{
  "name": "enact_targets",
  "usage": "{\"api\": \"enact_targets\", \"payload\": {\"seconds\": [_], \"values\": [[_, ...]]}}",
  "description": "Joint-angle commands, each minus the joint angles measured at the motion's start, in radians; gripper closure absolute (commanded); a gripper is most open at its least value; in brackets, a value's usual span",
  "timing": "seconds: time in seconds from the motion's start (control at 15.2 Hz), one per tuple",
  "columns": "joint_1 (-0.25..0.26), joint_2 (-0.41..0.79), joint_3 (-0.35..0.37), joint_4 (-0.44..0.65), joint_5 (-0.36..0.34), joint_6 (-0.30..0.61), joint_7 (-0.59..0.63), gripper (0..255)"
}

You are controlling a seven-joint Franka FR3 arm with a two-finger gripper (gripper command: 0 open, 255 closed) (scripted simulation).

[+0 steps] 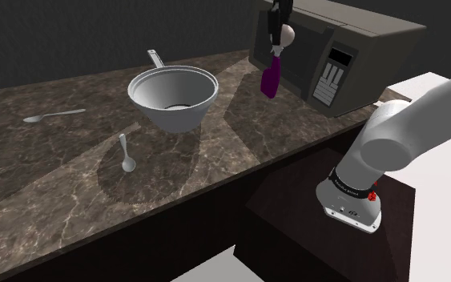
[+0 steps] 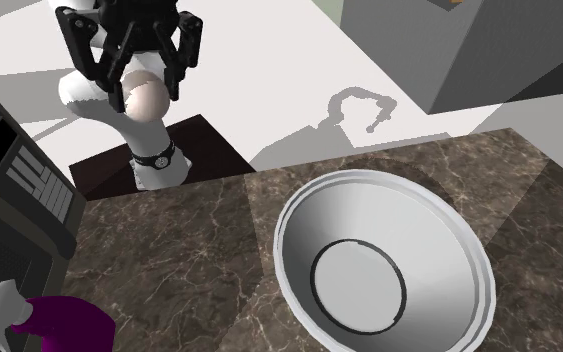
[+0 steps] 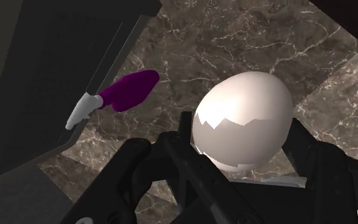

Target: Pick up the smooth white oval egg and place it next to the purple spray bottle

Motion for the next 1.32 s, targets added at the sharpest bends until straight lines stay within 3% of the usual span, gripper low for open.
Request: {"api": "enact_targets", "payload": {"seconds": [0.0,0.33,1.25], "values": [[-0.013,-0.022,-0.036,-0.024,-0.019,0.014,-0.046,255],[-0.050,-0.035,-0.135,-0.044,-0.075,0.053,-0.166,255],[-0.048,-0.071,-0.146,-0.259,-0.082,0.227,-0.121,255]]}}
